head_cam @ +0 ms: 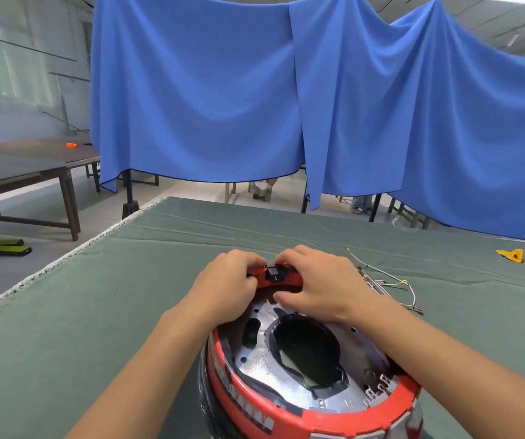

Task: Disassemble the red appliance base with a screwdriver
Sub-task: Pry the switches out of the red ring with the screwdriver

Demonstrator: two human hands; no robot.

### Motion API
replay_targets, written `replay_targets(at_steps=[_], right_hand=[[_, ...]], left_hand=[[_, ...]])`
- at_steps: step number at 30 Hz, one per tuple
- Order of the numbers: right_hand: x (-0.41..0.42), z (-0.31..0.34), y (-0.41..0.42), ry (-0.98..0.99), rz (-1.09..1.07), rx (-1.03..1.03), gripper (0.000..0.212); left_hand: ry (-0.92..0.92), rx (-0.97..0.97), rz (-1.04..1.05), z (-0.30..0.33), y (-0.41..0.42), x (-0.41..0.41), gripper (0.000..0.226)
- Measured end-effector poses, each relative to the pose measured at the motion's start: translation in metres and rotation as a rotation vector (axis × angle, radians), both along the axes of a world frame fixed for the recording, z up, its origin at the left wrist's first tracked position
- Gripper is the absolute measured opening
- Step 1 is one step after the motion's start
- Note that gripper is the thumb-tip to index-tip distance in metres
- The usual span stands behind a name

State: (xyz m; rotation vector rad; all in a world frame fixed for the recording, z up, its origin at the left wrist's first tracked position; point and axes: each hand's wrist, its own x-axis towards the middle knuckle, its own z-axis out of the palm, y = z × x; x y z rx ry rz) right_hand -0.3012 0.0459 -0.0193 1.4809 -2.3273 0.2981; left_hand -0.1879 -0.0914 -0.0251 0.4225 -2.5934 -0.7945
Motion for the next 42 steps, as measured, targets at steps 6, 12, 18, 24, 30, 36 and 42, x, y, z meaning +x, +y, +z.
replay_targets(at_steps=[6,12,18,24,30,36,42], right_hand=[[-0.002,0.003,-0.012,0.212,0.043,0.125,0.038],[-0.001,0.003,-0.014,0.320,0.077,0.230,0.040],[-0.001,-0.001,-0.016,0.414,0.094,0.281,0.041],[0.003,-0.005,-0.017,0.413,0.127,0.258,0.026],[0.003,-0.006,-0.019,0.376,0.179,0.242,0.022],[0.003,-0.010,-0.017,0.520,0.193,0.230,0.039],[0.006,-0.017,-0.014,0.703,0.120,0.227,0.044]], left_hand=[[0.002,-0.017,0.027,-0.001,0.002,0.000,0.037],[0.022,-0.028,0.093,-0.002,0.000,-0.001,0.035],[0.027,-0.049,0.120,0.000,0.002,0.001,0.035],[0.015,-0.040,0.121,0.000,0.003,0.002,0.036],[-0.007,-0.084,0.100,0.004,0.007,0.007,0.022],[-0.012,-0.133,0.089,0.009,0.010,0.010,0.029],[-0.022,-0.179,0.063,0.008,0.007,0.009,0.022]])
